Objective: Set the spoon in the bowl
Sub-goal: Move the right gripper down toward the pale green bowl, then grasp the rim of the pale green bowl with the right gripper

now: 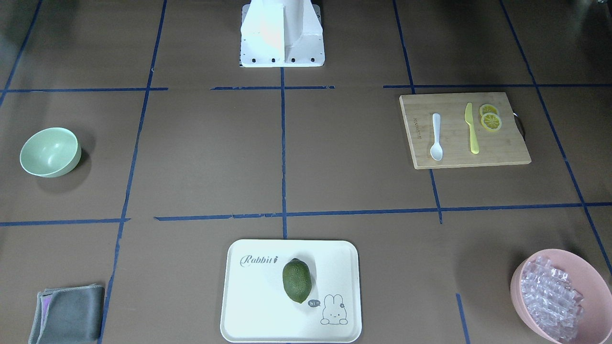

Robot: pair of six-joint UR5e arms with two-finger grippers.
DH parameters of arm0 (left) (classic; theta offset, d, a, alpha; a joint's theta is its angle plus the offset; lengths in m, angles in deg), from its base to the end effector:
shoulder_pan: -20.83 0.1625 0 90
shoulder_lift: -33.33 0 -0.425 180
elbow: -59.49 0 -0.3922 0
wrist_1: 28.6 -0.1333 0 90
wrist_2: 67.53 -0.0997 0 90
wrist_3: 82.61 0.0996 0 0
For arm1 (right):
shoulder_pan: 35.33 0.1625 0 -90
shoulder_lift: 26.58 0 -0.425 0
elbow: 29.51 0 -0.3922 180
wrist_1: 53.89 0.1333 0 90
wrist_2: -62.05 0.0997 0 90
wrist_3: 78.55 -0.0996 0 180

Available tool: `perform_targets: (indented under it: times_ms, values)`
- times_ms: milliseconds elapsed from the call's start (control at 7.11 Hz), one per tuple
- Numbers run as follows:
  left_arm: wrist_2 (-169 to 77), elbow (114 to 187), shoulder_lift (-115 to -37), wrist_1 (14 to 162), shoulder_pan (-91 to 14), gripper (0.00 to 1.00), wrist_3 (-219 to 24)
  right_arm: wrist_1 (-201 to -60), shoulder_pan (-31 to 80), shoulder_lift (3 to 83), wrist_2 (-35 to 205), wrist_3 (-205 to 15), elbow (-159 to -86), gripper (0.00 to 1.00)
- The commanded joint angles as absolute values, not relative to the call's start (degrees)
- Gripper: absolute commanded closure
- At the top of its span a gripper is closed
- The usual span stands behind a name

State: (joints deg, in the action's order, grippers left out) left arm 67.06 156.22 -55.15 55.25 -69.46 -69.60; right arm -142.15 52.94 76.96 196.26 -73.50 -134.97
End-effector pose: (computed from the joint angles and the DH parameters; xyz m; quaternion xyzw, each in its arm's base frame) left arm -0.0658 -0.4775 0.6243 0.0364 0.3777 0.0994 0.9199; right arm 0.0518 -0.3983 0.6274 0.0405 -0.3751 -0.0668 0.9237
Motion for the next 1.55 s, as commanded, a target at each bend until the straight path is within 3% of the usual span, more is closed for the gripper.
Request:
perform_targets:
  times_ms: [0, 281, 844, 984, 1406]
  values:
    - [66.8, 155.3, -55.9, 55.5, -69.0, 0.00, -69.6, -141.9, 52.8, 76.9, 196.3, -73.5, -135.0, 0.00]
    - [66.8, 155.8, -56.1, 55.4, -69.0, 0.00, -69.9, -140.4, 49.2, 74.9, 199.3, -78.4, -134.9, 0.00]
    - [67.2, 155.6, -56.1, 55.9, -68.8, 0.00, -70.0, -121.5, 32.5, 74.7, 191.4, -106.5, -134.6, 0.01]
    - [67.2, 155.6, -56.1, 55.9, -68.8, 0.00, -70.0, -116.6, 27.0, 74.3, 187.9, -113.8, -133.4, 0.01]
    - [67.3, 155.6, -56.1, 56.0, -68.8, 0.00, -70.0, -111.2, 25.9, 69.5, 187.3, -115.9, -123.7, 0.09]
